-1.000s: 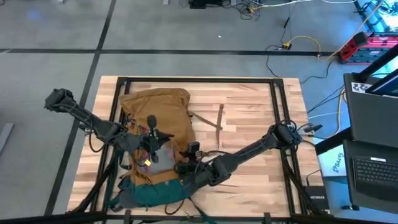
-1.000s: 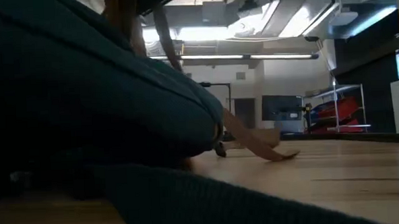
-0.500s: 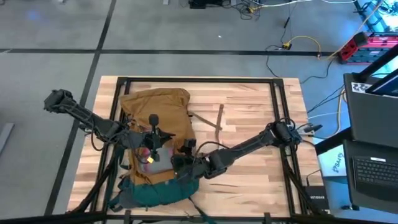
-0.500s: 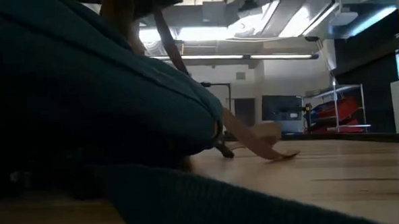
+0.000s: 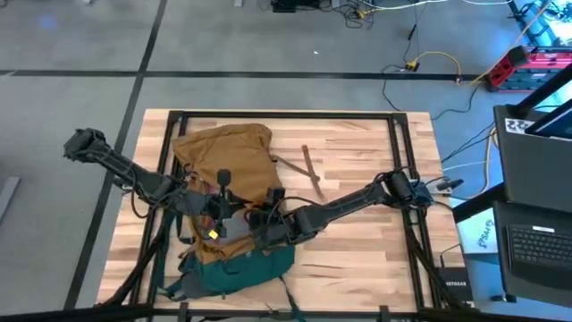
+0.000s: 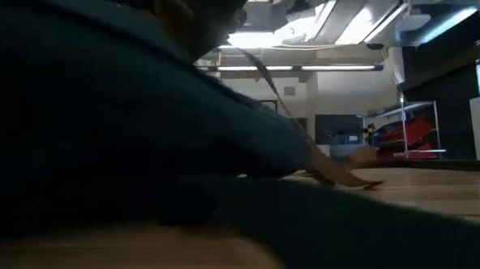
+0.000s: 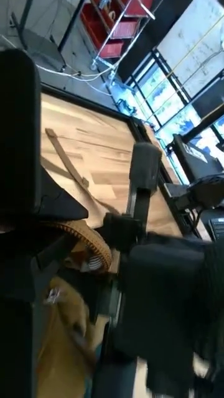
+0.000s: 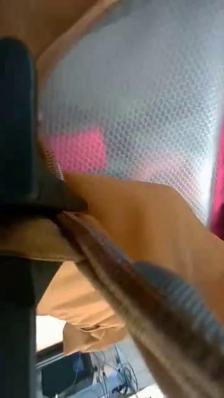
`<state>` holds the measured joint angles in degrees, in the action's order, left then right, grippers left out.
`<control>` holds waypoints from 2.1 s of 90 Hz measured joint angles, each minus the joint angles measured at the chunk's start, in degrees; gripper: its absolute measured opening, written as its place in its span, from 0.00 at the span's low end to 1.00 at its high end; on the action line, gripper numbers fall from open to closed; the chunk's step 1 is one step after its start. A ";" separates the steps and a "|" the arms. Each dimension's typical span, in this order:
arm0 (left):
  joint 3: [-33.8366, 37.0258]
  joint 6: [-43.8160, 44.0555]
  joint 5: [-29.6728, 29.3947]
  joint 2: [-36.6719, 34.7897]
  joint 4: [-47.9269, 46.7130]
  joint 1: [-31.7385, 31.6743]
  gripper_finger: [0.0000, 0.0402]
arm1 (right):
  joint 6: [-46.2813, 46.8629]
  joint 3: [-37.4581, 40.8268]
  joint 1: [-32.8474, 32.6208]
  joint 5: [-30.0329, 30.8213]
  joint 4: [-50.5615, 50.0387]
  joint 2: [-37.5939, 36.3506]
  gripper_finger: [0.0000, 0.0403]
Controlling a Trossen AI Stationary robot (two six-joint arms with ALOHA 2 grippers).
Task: Unpack backpack
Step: Open the brown backpack
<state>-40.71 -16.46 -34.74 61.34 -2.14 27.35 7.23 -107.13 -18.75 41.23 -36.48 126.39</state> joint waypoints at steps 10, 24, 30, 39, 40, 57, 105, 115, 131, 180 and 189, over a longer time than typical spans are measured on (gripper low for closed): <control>0.00 -1.70 -0.26 -0.48 -0.63 2.88 0.06 | -0.32 0.00 0.42 0.05 -0.67 0.00 0.02; -0.33 -0.60 -3.25 -2.46 -0.80 8.77 0.14 | -1.19 0.01 1.26 -1.10 -0.11 0.04 0.01; -0.44 0.59 -4.33 -3.11 -0.90 11.80 0.18 | -1.80 0.01 1.47 -1.58 0.21 0.07 0.01; -0.60 2.38 -5.95 -4.07 -1.06 16.34 0.24 | -2.71 0.02 1.77 -2.31 0.69 0.11 0.01; -0.62 2.58 -6.13 -4.18 -1.08 16.84 0.24 | -2.81 0.02 1.81 -2.39 0.75 0.12 0.01; -0.58 11.87 -6.59 0.34 -3.81 22.01 0.31 | -4.79 0.03 1.99 -4.48 3.02 0.13 0.01; -0.44 26.71 4.07 14.05 -6.00 12.03 0.51 | -7.30 0.04 1.95 -10.86 6.08 0.13 0.00; -0.44 28.52 9.42 14.37 -5.95 10.71 0.56 | -7.56 0.04 1.94 -10.68 6.16 0.13 0.00; -0.46 31.16 17.58 15.09 -5.73 8.61 0.62 | -7.95 0.04 1.91 -10.32 6.48 0.13 0.00; -0.79 30.21 33.76 27.07 2.38 9.26 0.59 | -13.80 -4.87 1.81 3.94 0.42 -0.57 0.00; -0.76 31.00 35.25 27.10 1.24 9.54 0.59 | -13.94 -6.76 2.08 10.75 -3.84 -2.64 0.00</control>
<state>-41.47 14.54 0.51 88.44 -0.90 36.90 -6.71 -113.89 -16.67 51.97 -40.33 123.75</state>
